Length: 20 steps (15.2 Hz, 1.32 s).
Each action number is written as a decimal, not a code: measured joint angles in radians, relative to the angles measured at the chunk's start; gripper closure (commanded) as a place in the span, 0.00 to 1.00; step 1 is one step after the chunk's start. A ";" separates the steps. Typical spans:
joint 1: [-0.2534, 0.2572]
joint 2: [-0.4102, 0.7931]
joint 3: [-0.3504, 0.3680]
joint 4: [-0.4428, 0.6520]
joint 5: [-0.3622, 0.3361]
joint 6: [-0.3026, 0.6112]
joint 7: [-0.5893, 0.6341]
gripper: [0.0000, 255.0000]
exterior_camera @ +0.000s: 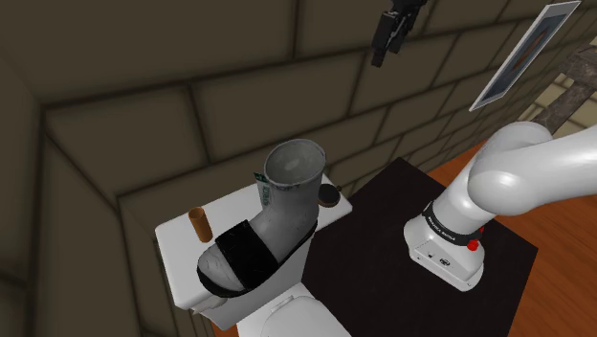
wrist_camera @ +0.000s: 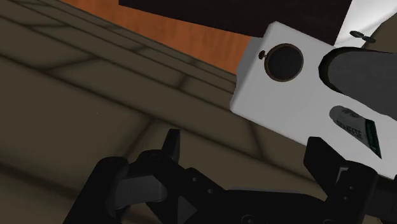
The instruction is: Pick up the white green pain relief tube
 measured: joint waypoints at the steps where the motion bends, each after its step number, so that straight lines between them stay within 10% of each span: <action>1: 0.007 0.013 0.014 -0.010 0.009 0.024 0.013 0.00; 20: 0.122 0.427 0.323 -0.060 0.084 0.499 0.295 0.00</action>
